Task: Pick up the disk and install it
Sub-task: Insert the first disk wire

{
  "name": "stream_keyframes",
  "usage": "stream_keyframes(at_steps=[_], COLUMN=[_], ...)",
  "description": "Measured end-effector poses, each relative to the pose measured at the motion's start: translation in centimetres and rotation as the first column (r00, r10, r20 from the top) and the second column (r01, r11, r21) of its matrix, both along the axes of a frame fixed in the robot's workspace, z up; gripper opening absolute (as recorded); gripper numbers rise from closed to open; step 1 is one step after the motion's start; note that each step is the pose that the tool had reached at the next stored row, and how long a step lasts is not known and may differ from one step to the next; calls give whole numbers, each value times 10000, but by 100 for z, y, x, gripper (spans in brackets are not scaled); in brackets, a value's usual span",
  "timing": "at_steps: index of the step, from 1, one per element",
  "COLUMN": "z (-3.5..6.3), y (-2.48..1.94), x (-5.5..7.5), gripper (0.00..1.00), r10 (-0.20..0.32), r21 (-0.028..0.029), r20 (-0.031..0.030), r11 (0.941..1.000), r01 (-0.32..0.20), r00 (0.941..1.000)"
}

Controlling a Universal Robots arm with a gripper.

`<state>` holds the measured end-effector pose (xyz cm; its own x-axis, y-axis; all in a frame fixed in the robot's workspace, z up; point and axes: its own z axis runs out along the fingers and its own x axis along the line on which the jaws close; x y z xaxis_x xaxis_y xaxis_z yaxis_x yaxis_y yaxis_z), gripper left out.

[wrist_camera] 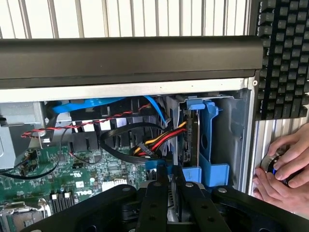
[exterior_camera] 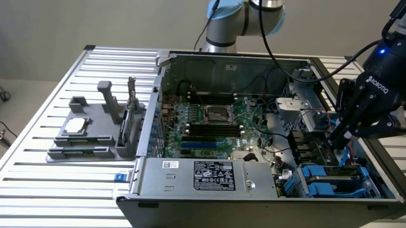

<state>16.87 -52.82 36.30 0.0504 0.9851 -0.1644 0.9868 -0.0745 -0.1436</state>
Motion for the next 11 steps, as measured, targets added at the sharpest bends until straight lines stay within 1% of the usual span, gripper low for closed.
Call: stream_keyframes(at_steps=[6,10,11], z=[2,2,1], y=[1,-1,-7], x=[-83,-96,-96], gripper=[16,16,16], r10=[27,30,31], r21=[1,-1,-1], r20=[0,0,0], r11=[10000,10000,10000], r01=[-27,-30,-31], r00=[10000,10000,10000])
